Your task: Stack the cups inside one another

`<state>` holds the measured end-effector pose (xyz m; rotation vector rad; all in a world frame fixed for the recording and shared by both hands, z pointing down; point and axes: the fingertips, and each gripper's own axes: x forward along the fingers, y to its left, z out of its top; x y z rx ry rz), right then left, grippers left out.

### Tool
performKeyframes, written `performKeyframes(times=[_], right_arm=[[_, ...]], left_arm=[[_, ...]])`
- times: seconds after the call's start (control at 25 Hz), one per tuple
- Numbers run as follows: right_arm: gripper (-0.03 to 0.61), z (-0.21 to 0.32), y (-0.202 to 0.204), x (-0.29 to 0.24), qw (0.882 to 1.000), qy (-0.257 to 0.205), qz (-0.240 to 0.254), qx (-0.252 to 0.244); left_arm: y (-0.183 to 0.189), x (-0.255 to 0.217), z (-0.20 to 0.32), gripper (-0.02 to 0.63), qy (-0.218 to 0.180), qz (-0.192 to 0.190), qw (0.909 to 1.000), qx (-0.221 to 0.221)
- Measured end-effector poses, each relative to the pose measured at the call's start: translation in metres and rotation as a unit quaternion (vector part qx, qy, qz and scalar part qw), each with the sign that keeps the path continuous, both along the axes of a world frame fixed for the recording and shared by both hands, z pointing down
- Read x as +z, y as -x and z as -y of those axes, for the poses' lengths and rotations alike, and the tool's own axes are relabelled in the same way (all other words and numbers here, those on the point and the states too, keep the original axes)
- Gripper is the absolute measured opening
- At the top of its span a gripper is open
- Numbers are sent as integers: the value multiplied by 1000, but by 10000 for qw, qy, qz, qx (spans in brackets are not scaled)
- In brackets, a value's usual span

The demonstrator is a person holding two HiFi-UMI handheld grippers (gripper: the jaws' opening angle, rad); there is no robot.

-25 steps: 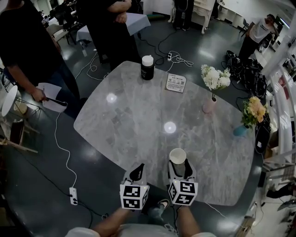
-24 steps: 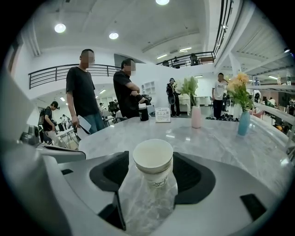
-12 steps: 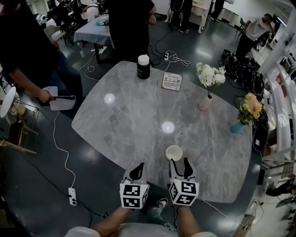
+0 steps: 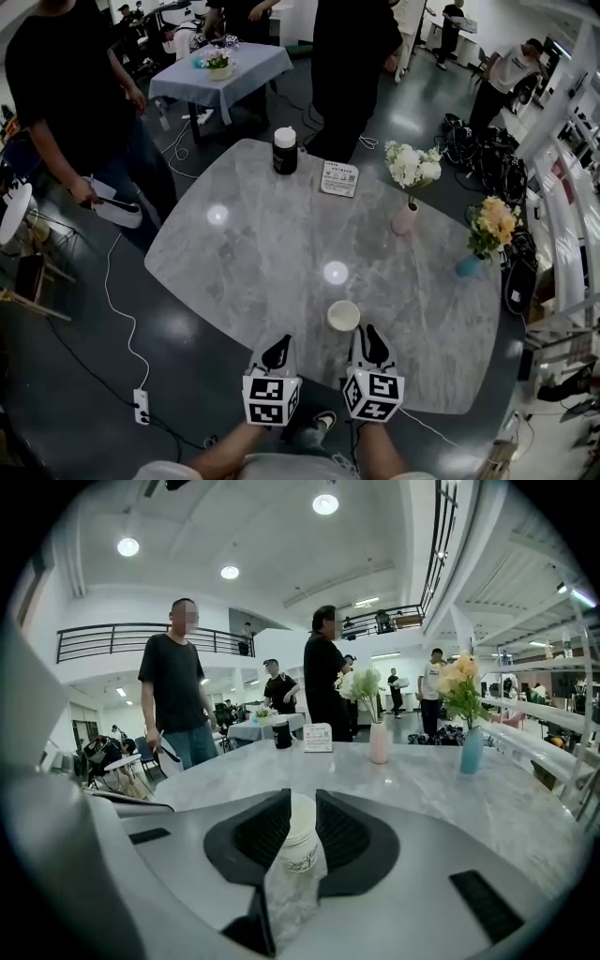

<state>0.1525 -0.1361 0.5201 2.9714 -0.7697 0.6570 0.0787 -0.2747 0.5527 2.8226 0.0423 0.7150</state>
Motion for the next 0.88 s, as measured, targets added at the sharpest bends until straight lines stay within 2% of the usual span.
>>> performKeyframes(times=[0.36,0.64,0.88], right_arm=[[28,-16,4,-27,9997,-74,-188,98],[23,-24,11,-45,9995,-168,-258,-17],[23,-30,19,-57,9987,-457,-214,-102]], left_arm=[[-2,-26,-9,-3,-79,-270,9996,46],[-5,-46,-20,-3,-168,-458,9988,105],[-2,-58,-30,-3,-213,-519,9983,130]])
